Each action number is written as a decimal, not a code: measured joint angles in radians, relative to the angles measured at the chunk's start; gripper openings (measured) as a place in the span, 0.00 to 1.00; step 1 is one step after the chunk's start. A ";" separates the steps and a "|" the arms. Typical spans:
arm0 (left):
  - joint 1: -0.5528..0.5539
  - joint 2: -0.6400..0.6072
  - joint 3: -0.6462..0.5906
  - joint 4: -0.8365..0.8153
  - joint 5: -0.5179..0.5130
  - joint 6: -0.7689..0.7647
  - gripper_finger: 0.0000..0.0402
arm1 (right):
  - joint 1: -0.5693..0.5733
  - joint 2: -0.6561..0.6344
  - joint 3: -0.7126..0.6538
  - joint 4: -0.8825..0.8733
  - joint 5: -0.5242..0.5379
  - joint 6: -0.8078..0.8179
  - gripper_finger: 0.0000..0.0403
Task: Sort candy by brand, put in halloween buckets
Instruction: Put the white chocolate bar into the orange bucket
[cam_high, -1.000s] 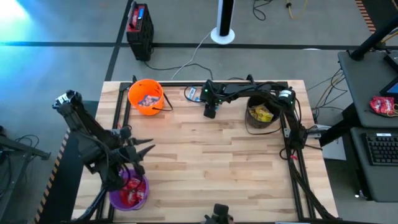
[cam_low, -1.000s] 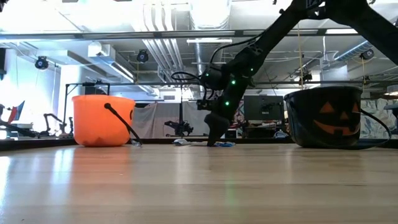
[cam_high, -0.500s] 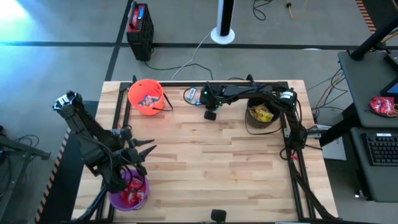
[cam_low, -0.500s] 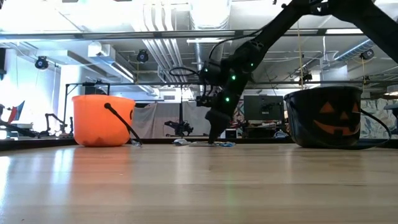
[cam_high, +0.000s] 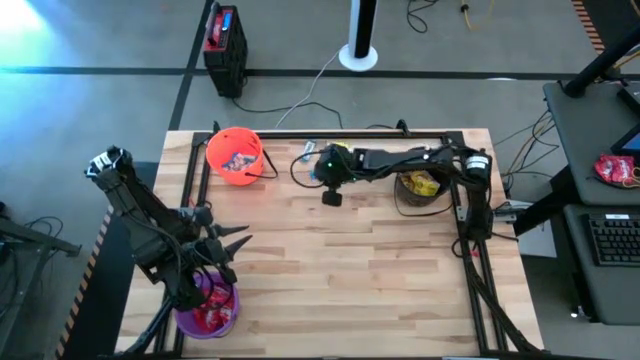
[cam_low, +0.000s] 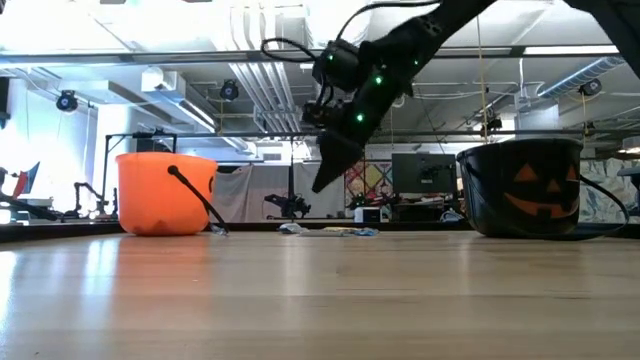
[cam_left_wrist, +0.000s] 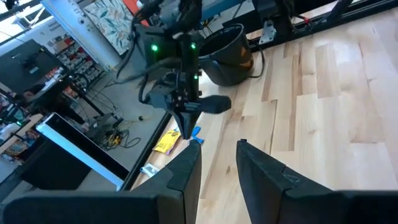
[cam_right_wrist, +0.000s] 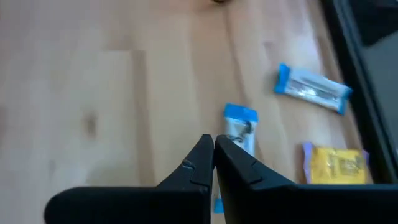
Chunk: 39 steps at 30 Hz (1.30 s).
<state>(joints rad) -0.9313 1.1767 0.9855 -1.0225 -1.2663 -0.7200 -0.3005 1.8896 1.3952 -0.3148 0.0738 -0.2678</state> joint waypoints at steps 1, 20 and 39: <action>0.000 0.000 0.000 0.000 0.000 0.000 0.21 | 0.000 0.000 -0.013 0.018 0.015 0.013 0.02; 0.000 0.000 -0.001 0.011 -0.015 0.004 0.21 | -0.108 0.084 -0.075 0.144 -0.100 0.048 0.48; 0.005 0.000 -0.001 0.012 -0.032 0.005 0.21 | -0.106 0.170 -0.076 0.148 -0.127 0.055 0.13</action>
<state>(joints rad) -0.9266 1.1767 0.9848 -1.0107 -1.2986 -0.7155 -0.4068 2.0592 1.3193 -0.1672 -0.0531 -0.2128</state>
